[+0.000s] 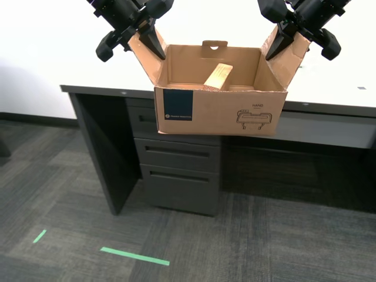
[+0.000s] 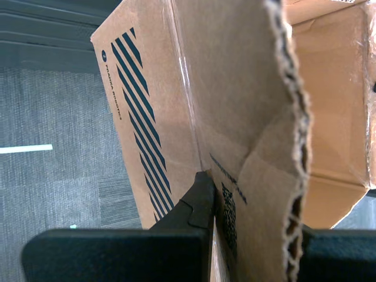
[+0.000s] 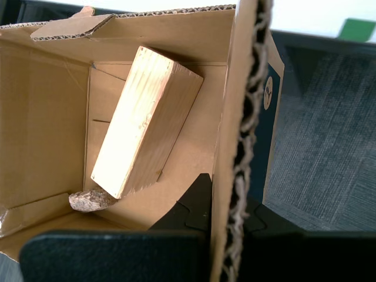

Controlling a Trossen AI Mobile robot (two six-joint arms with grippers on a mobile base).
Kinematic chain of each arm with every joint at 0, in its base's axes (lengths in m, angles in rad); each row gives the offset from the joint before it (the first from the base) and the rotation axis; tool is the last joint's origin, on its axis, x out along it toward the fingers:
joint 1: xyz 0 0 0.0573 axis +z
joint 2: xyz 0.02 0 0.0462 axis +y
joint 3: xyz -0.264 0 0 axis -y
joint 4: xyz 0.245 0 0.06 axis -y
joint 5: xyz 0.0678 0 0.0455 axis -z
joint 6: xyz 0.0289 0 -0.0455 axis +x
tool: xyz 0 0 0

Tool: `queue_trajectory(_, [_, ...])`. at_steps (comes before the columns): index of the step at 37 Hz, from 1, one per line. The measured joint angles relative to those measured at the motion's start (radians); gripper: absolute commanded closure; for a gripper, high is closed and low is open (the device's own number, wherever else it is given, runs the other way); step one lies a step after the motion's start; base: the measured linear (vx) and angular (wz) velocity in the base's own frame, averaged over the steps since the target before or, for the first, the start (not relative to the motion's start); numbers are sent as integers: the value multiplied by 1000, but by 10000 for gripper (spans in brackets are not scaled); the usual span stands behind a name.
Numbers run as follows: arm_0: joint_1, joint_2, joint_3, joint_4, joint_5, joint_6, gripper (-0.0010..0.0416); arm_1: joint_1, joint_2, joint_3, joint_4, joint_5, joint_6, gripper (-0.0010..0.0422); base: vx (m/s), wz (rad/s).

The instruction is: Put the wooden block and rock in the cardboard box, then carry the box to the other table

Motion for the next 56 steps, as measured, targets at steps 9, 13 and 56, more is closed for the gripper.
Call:
queue_trajectory(9, [1,0,0,-6,0,0,406,0,0,0,0,0,24,413,-81,171])
queue_trajectory(13, [2,0,0,-17,2,2,406,0,0,-2,-2,0,40,413,-71,179])
queue_trajectory(56, [6,0,0,-61,5,23,406,-10,0,-3,-56,2,21,413,-35,186])
